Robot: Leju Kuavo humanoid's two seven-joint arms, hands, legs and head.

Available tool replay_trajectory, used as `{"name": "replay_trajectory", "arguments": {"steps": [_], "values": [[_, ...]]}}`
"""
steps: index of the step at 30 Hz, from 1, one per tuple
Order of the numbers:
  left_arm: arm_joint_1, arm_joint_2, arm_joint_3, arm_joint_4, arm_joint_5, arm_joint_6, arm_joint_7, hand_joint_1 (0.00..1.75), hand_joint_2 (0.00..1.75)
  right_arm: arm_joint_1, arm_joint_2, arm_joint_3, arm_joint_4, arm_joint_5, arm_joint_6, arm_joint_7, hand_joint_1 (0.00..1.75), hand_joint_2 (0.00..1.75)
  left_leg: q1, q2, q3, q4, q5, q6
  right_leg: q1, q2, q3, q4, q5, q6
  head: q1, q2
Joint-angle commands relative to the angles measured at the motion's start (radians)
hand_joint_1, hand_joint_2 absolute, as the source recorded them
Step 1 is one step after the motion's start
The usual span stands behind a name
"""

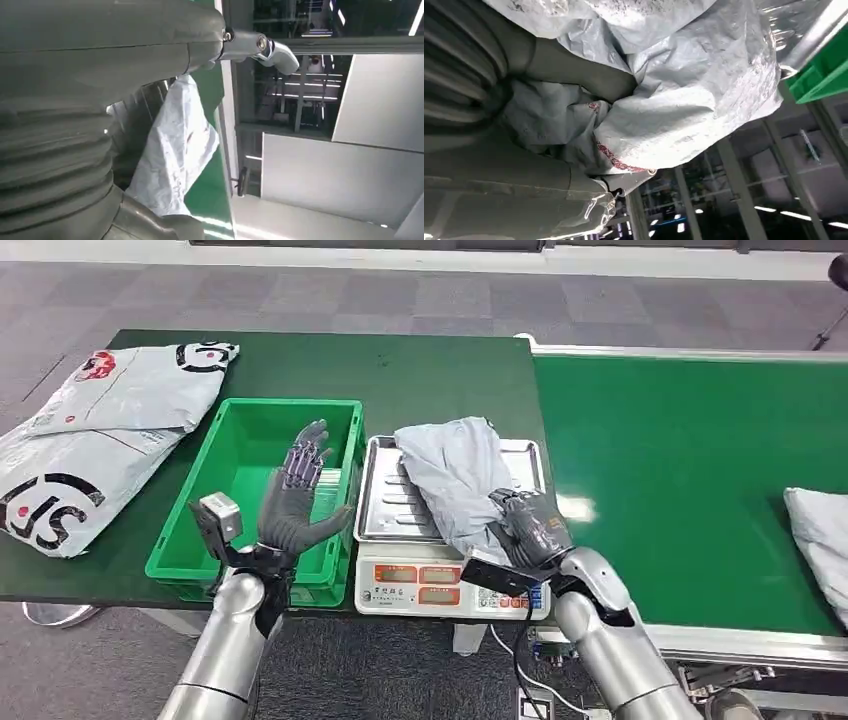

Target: Moved the parcel from conveyor to table for the left to box.

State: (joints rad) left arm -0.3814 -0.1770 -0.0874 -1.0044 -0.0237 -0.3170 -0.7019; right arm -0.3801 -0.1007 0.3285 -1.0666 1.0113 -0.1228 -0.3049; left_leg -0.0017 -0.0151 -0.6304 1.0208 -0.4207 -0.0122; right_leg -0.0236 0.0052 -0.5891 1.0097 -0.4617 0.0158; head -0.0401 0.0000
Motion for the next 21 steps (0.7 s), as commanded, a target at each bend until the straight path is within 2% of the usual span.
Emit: {"name": "replay_trajectory", "arguments": {"steps": [1,14,17,21], "values": [[-0.039,0.027,-0.044,0.039,0.023,-0.028,0.004,0.0,1.75,-0.12,0.028,0.044,0.133,-0.095,-0.113,-0.16,1.75,1.75,0.001,0.006,0.005,-0.002,-0.001,-0.001,0.002,0.003,0.003,-0.003,0.001,-0.003,0.0,0.0],[-0.043,0.027,-0.046,0.043,0.018,-0.028,0.004,0.0,1.75,-0.119,0.026,0.039,0.125,-0.118,-0.108,-0.164,1.75,1.75,0.0,0.002,0.002,-0.001,-0.001,-0.001,0.001,0.001,0.001,-0.001,0.0,-0.002,0.0,0.0],[-0.057,0.026,-0.054,0.058,0.014,-0.036,0.004,0.0,1.75,-0.17,0.03,0.081,0.194,-0.082,-0.037,-0.101,1.75,1.75,0.0,0.003,0.003,-0.001,-0.001,-0.001,0.001,0.001,0.002,-0.001,0.0,-0.002,0.0,0.0],[-0.068,0.018,-0.066,0.061,0.013,-0.037,0.004,0.0,1.75,-0.306,0.095,0.148,0.425,-0.045,0.035,-0.066,1.75,1.75,0.001,0.007,0.004,-0.002,-0.001,-0.001,0.002,0.005,0.002,-0.002,0.002,-0.003,0.0,0.0]]}}
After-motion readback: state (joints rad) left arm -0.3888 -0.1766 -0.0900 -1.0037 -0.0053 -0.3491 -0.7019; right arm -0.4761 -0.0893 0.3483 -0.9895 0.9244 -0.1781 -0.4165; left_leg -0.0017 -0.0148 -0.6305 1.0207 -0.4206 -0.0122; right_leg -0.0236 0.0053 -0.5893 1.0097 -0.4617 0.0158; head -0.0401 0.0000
